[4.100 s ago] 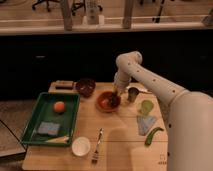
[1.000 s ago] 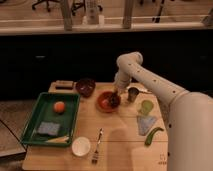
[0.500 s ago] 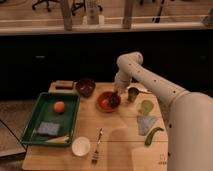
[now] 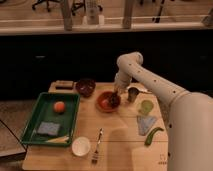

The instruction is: Place grapes in red bowl

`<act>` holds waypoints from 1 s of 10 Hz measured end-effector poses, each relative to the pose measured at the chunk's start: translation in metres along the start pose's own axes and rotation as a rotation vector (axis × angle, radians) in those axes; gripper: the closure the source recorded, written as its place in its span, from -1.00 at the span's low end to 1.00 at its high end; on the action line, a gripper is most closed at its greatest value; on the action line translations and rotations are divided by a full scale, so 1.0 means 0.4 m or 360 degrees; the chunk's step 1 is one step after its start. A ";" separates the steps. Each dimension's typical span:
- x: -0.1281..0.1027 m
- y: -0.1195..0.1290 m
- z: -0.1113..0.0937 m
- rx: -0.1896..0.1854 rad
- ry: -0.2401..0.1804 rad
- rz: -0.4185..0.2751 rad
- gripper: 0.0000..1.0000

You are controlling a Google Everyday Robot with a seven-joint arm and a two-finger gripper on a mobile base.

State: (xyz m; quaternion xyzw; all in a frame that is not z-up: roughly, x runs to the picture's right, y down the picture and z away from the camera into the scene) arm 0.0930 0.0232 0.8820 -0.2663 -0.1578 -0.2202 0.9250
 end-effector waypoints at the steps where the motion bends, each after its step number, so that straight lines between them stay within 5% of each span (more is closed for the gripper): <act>1: 0.000 0.000 0.000 0.0001 0.0000 -0.0002 0.77; 10: 0.001 0.001 0.002 0.0001 -0.0002 -0.0012 0.88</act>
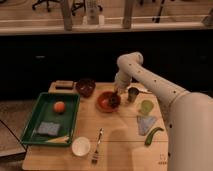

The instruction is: Place grapes in red bowl

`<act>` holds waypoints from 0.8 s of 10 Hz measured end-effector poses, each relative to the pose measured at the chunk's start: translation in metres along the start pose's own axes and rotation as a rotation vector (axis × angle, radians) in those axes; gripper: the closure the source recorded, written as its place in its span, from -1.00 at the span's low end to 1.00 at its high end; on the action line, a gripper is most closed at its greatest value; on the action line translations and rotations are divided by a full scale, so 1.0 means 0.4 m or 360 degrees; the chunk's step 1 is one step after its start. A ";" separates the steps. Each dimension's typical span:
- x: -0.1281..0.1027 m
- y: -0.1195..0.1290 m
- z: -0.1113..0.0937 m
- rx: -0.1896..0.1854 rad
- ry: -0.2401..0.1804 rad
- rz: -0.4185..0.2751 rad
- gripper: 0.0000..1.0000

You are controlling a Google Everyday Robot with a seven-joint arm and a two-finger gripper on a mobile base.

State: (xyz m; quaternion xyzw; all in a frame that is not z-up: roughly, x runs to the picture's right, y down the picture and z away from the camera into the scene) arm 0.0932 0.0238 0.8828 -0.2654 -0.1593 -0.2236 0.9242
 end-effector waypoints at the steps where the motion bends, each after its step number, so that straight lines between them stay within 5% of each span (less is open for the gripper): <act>1: 0.000 0.000 0.000 0.0000 0.0001 -0.0001 0.88; 8: 0.001 0.000 0.000 0.0000 0.0002 -0.0016 0.88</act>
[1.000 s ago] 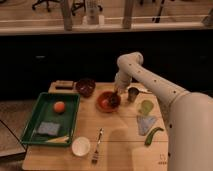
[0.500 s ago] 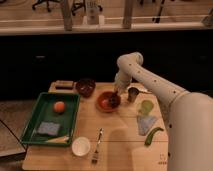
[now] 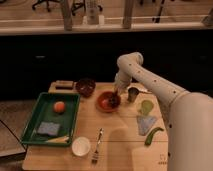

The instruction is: Place grapes in red bowl

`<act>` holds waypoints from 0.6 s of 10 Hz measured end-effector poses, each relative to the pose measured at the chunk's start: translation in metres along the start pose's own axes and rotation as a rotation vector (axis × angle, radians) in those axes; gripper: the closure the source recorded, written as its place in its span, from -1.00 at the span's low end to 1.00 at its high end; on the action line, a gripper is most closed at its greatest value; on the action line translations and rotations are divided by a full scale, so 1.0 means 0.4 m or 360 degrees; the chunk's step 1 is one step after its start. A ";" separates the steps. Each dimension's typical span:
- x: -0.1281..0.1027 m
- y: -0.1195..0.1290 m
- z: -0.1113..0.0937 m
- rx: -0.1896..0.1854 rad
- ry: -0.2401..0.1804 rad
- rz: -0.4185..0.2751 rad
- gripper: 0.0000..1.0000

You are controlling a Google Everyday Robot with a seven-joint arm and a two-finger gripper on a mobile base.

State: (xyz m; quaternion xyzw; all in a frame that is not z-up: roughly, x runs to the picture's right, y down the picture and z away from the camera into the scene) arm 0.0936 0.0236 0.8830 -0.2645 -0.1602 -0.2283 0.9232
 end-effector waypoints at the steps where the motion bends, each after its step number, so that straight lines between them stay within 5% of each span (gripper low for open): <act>1: 0.000 -0.001 0.000 0.0000 0.0000 -0.0001 0.88; 6: -0.001 -0.001 0.002 -0.0001 -0.0001 -0.0010 0.88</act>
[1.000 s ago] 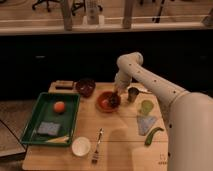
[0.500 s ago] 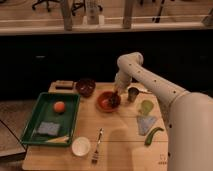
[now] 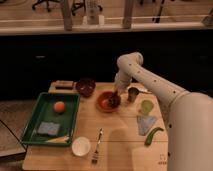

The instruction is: Place grapes in red bowl

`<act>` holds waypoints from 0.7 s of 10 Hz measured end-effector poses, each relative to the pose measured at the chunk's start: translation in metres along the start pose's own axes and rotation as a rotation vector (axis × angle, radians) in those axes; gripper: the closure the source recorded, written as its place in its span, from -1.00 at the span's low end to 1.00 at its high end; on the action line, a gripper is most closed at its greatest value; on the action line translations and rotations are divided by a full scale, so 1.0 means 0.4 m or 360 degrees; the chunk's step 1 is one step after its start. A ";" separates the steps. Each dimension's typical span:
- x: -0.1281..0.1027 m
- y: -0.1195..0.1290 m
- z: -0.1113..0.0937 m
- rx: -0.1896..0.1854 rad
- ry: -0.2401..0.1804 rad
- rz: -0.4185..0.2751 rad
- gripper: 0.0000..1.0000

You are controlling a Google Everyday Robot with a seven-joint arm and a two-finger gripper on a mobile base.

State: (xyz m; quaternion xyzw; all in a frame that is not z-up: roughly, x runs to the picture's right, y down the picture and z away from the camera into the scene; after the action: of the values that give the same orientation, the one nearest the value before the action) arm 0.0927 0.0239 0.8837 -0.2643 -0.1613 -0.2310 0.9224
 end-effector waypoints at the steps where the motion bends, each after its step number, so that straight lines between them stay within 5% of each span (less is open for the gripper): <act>1: 0.000 0.000 0.000 0.0000 0.0000 -0.0002 0.88; 7: 0.001 -0.001 0.000 0.0000 0.0001 -0.0014 0.88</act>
State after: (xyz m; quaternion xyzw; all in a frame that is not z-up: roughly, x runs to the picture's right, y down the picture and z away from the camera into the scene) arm 0.0930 0.0235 0.8839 -0.2635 -0.1620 -0.2350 0.9215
